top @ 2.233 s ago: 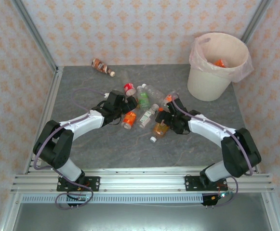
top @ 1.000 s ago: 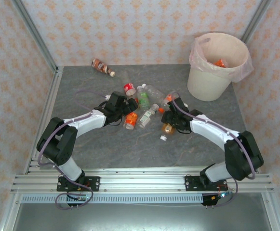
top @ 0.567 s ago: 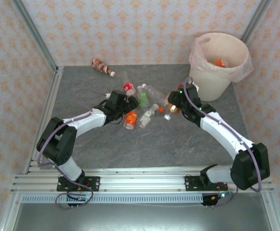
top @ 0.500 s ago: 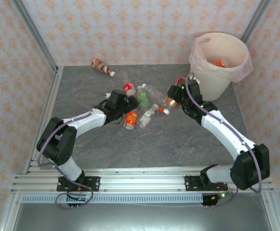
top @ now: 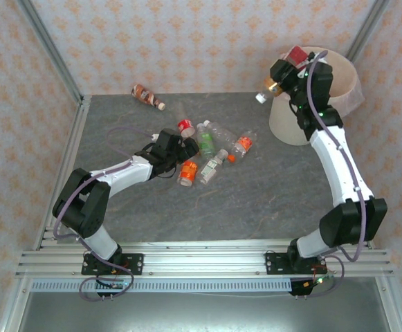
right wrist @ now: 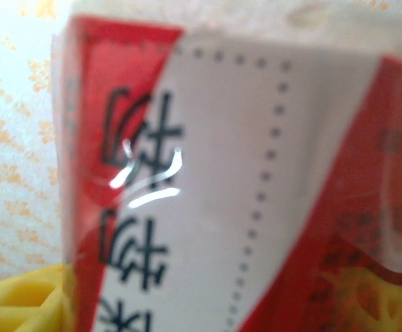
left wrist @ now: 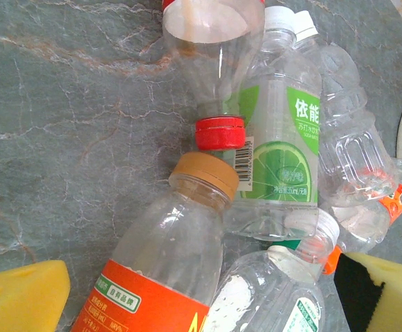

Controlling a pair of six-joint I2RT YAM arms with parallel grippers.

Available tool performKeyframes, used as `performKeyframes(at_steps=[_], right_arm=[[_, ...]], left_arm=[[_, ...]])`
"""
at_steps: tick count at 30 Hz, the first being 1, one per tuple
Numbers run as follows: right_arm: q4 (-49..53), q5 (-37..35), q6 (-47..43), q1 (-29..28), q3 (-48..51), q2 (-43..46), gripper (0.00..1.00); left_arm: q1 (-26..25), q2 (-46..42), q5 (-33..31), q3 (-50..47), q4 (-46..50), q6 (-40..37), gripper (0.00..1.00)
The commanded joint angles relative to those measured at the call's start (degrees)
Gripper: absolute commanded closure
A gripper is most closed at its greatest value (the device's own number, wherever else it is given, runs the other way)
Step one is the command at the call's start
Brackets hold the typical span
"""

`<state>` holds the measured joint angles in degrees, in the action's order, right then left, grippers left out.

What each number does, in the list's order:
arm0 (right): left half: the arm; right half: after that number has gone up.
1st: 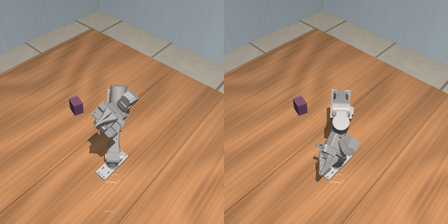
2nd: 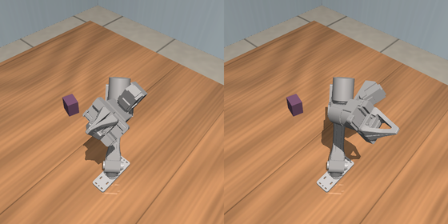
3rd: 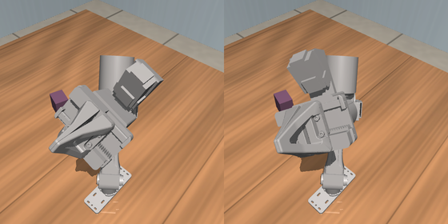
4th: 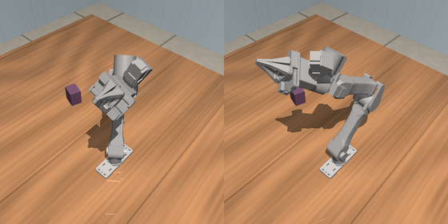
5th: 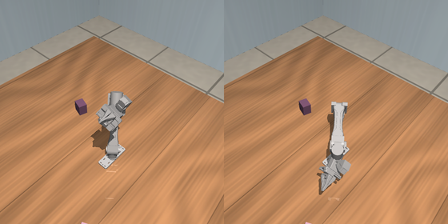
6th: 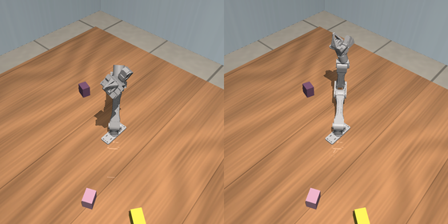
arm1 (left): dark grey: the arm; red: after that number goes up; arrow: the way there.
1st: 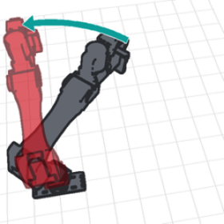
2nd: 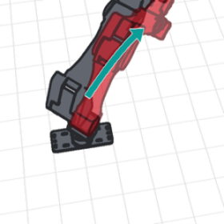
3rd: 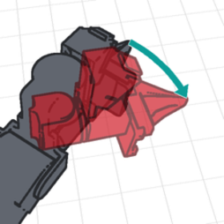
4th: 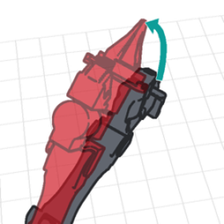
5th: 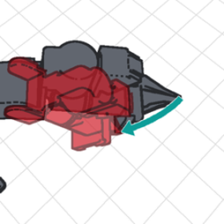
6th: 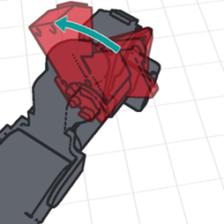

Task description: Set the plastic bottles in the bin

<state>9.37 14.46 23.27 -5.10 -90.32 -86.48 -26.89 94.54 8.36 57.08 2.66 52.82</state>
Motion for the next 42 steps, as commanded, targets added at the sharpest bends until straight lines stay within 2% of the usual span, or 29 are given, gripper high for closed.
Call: performKeyframes(at_steps=[1, 10, 17, 23, 27, 34, 36, 37, 38, 42], right_arm=[[1.1, 4.8, -1.1, 2.6, -5.7, -3.5, 0.38], [7.1, 10.8, 5.1, 11.2, -24.9, -17.2, 0.38], [13.5, 4.0, 2.4, 14.5, -35.0, -24.5, 0.38], [18.9, -3.3, -5.8, 15.3, -40.0, -28.7, 0.37], [22.4, -4.4, -8.5, 15.3, -43.2, -31.9, 0.36], [23.0, 4.3, -6.0, 15.2, -46.4, -35.2, 0.31], [22.6, 7.5, -5.0, 15.3, -47.9, -36.2, 0.25], [22.6, 9.3, -4.6, 15.3, -48.9, -36.8, 0.17], [22.7, 10.5, -4.2, 15.3, -49.7, -37.2, 0.13], [22.5, 12.8, -3.6, 15.3, -51.0, -37.5, 0.09]], left_arm=[[-0.3, -2.2, -0.2, 1.3, 3.7, -2.4, 0.00], [-0.3, -8.7, -5.0, -1.3, 8.9, -5.7, 0.00], [-0.2, -11.7, -7.6, -3.7, 10.6, -6.7, 0.00], [-0.2, -13.1, -8.5, -3.9, 12.2, -7.7, 0.00], [-0.2, -13.5, -8.7, -4.1, 12.3, -7.6, 0.00], [-0.2, -13.0, -8.5, -4.0, 12.0, -7.2, 0.00], [-0.2, -12.9, -8.4, -3.9, 12.0, -7.1, 0.00], [-0.1, -12.9, -8.4, -3.9, 11.9, -7.1, 0.00], [-0.2, -13.0, -8.4, -3.9, 11.9, -7.1, 0.00], [-0.2, -12.8, -8.5, -4.2, 11.8, -6.9, 0.00]])
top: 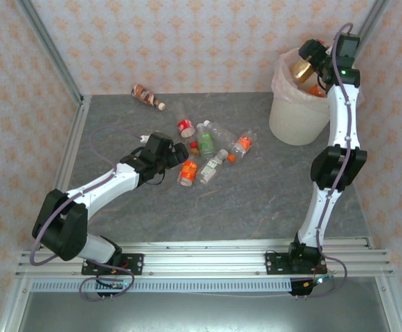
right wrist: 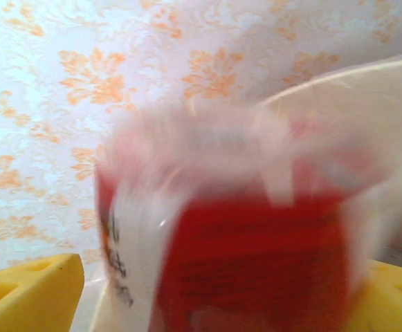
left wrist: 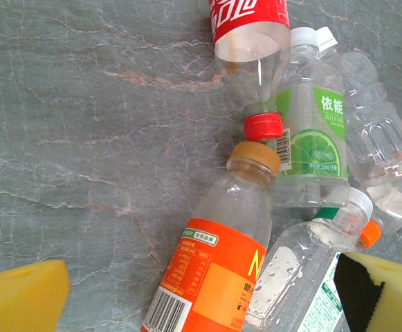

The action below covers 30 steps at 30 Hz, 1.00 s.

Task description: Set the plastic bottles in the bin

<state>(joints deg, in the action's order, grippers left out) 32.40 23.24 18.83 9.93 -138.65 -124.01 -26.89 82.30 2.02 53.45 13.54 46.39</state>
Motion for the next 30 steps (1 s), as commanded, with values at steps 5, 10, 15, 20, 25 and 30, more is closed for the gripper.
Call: performKeyframes(at_steps=[5, 10, 15, 20, 25, 30], right_arm=[[1.0, 3.0, -0.3, 0.2, -2.6, 0.6, 0.06], [2.1, 2.5, -1.7, 0.2, -2.5, 1.0, 0.06], [3.0, 1.7, -2.4, 0.2, -2.5, 1.9, 0.05], [2.6, 1.4, -2.6, 0.2, 1.3, 5.3, 0.00], [-4.5, 0.7, -2.4, 0.3, 12.8, 12.1, 0.01], [-12.0, -1.0, -2.5, 0.3, 24.5, 19.2, 0.01]], left_arm=[[-0.2, 0.0, -1.8, -0.6, 0.4, -0.4, 0.00], [-0.1, 1.1, -1.1, 0.0, 0.1, -0.4, 0.00], [-0.2, 2.0, -0.2, 0.4, -0.3, -0.3, 0.00], [-0.3, 2.9, 0.7, 1.9, 1.8, -1.8, 0.00], [-1.2, 3.6, 0.6, 3.8, 5.2, -4.9, 0.00], [-3.0, 5.2, 1.2, 5.1, 6.9, -8.2, 0.00]])
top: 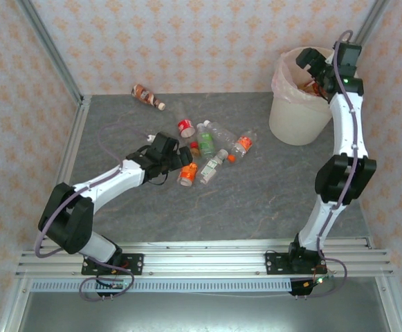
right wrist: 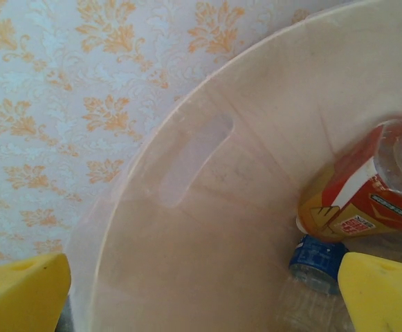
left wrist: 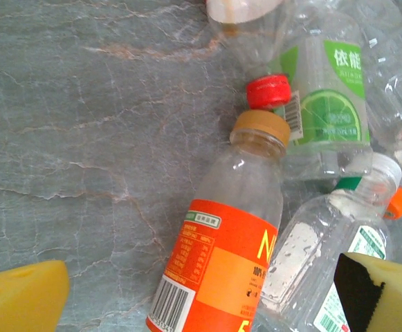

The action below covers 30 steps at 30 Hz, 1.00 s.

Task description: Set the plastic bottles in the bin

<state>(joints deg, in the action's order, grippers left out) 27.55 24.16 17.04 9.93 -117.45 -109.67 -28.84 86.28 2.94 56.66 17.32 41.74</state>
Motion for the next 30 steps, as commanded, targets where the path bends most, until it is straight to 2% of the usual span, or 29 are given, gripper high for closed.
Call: performKeyframes(at_steps=[1, 5, 9, 12, 17, 21, 28, 30], right_arm=[[-8.4, -2.2, -0.8, 0.3, 4.9, 6.0, 0.01], [-10.0, -2.3, -0.9, 0.2, 8.8, 8.9, 0.01], [-8.5, 0.3, 0.8, 0.2, 10.6, 11.2, 0.01], [-9.6, 2.4, 0.3, -1.1, 15.7, 15.7, 0.01], [-11.8, 0.3, -1.9, -4.4, 25.7, 24.4, 0.01], [-11.5, 1.1, -2.4, -6.1, 30.7, 28.9, 0.01], [-7.1, 2.0, -4.0, -7.1, 33.8, 32.3, 0.01], [-7.0, 2.0, -3.8, -7.3, 35.0, 33.0, 0.01]], left_arm=[[-1.6, 1.9, 0.2, 2.3, 3.7, -4.3, 0.00], [-3.2, 4.5, -3.5, 4.7, 7.2, -5.3, 0.00], [-3.4, 7.0, -1.8, 6.1, 7.6, -6.9, 0.01], [-3.1, 9.2, -2.4, 6.9, 9.7, -9.0, 0.02], [-2.0, 10.9, 5.7, 7.1, 7.8, -13.5, 0.11], [-2.0, 13.6, 6.9, 8.3, 8.2, -15.8, 0.18], [-1.8, 20.1, 7.5, 10.1, 8.5, -16.5, 0.19], [-1.8, 21.8, 8.7, 10.4, 8.0, -16.7, 0.25]])
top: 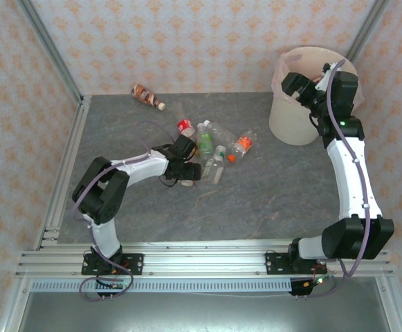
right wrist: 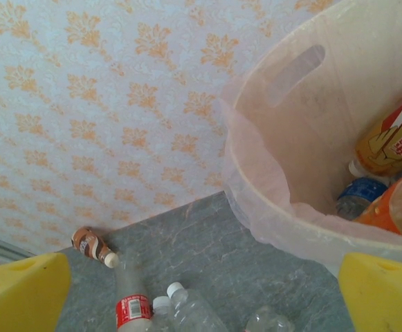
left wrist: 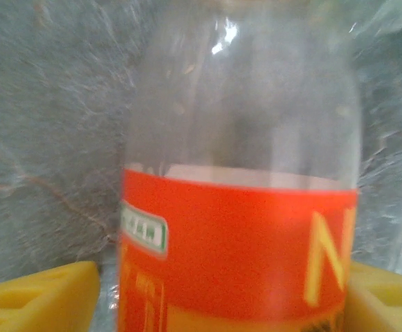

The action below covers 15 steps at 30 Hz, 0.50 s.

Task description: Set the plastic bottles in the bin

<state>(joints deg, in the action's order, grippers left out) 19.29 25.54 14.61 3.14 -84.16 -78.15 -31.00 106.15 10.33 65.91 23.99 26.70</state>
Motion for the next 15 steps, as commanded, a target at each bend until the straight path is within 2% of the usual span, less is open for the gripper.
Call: performKeyframes(at_steps=[1, 6, 12, 15], right_arm=[[1.1, 0.8, -1.3, -0.6, 2.2, 1.8, 0.01], [1.5, 1.1, -0.9, -0.7, 3.5, 2.4, 0.01], [-1.2, 5.7, 0.6, -1.7, 5.7, 2.5, 0.01], [-3.0, 7.0, 2.0, -3.1, 6.9, 2.5, 0.01]], left_arm=[[0.4, 2.5, 1.7, 1.5, 1.2, -1.7, 0.29], [0.3, 0.9, 2.1, 1.2, -0.4, -1.2, 0.41], [0.2, -6.7, -1.4, -0.7, -0.9, -2.0, 0.44], [-1.3, -11.3, -5.1, -0.6, -0.1, -3.2, 0.44]])
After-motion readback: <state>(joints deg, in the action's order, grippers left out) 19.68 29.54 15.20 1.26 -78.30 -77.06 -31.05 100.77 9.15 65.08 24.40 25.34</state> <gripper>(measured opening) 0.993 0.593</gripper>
